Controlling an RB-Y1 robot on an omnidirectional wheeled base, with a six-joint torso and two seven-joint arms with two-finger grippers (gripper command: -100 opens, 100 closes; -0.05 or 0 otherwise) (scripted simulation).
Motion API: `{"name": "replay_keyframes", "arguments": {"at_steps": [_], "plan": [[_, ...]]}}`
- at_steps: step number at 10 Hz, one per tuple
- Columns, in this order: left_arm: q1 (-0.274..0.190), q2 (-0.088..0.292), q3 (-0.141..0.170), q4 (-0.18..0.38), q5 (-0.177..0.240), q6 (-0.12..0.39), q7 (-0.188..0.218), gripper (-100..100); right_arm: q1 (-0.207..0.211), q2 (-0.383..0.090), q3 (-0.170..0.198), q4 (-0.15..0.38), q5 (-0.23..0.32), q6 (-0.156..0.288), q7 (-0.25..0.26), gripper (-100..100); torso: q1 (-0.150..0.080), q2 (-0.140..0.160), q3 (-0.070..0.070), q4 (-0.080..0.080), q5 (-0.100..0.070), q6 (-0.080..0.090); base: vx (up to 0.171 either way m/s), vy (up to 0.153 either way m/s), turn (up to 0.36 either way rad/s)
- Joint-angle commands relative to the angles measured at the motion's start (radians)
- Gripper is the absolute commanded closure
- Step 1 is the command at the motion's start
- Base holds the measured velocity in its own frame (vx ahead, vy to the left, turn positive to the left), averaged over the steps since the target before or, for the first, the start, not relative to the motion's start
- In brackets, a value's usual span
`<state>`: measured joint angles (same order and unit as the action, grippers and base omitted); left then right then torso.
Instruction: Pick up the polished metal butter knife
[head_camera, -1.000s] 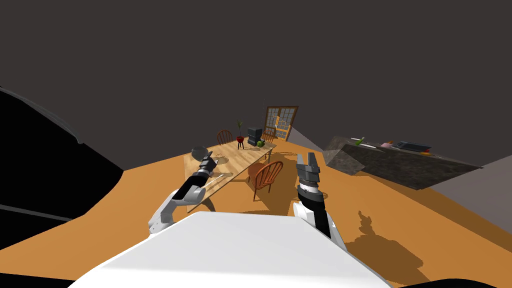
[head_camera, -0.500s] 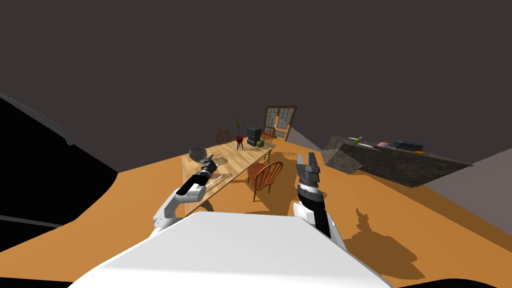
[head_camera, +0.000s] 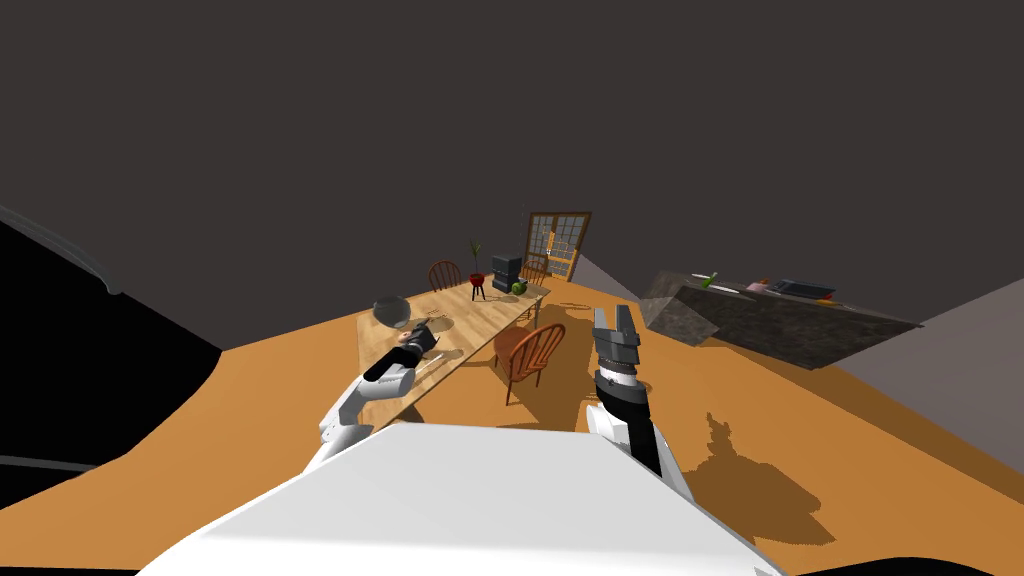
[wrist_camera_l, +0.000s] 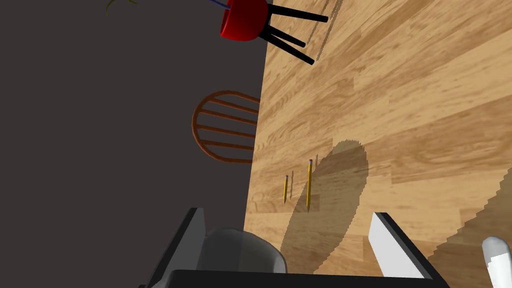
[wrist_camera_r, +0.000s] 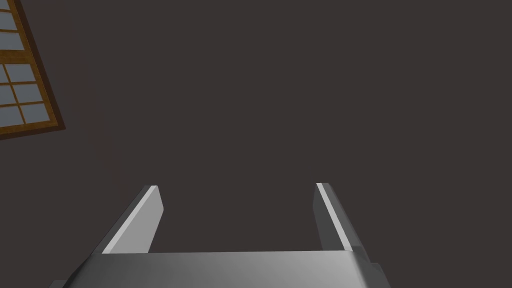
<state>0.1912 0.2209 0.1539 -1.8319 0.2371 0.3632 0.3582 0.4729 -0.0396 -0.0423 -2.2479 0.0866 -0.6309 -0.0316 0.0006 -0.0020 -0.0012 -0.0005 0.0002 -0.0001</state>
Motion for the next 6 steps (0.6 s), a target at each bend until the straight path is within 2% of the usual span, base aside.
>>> {"name": "replay_keyframes", "arguments": {"at_steps": [1,2,3,4,6], "plan": [[-0.002,0.017,0.004,0.019,0.022,0.038,0.015,-100,0.0,0.0,0.0,0.0,0.0,0.0,0.0,0,0.0,0.0,0.0,0.0,0.0,0.0,0.023,0.009,-0.026],[-0.02,0.025,0.011,0.061,0.044,0.072,0.035,-100,0.0,0.0,0.0,0.0,0.0,0.0,0.0,0,0.0,0.0,0.0,0.0,0.0,0.0,0.023,0.008,-0.045],[-0.02,0.025,0.011,0.061,0.044,0.09,0.035,-100,0.0,0.0,0.0,0.0,0.0,0.0,0.0,0,0.0,0.0,0.0,0.0,0.0,0.0,0.02,0.011,-0.021],[-0.039,0.033,0.017,0.103,0.066,0.117,0.055,-100,0.0,0.0,0.0,0.0,0.0,0.0,0.0,0,0.0,0.001,0.0,0.0,0.0,0.0,0.022,0.014,-0.042],[-0.039,0.033,0.017,0.103,0.066,0.149,0.055,-100,0.0,0.0,0.0,0.0,0.0,0.0,0.0,0,0.0,0.0,0.0,0.0,0.0,0.0,0.018,0.007,-0.014]]}}
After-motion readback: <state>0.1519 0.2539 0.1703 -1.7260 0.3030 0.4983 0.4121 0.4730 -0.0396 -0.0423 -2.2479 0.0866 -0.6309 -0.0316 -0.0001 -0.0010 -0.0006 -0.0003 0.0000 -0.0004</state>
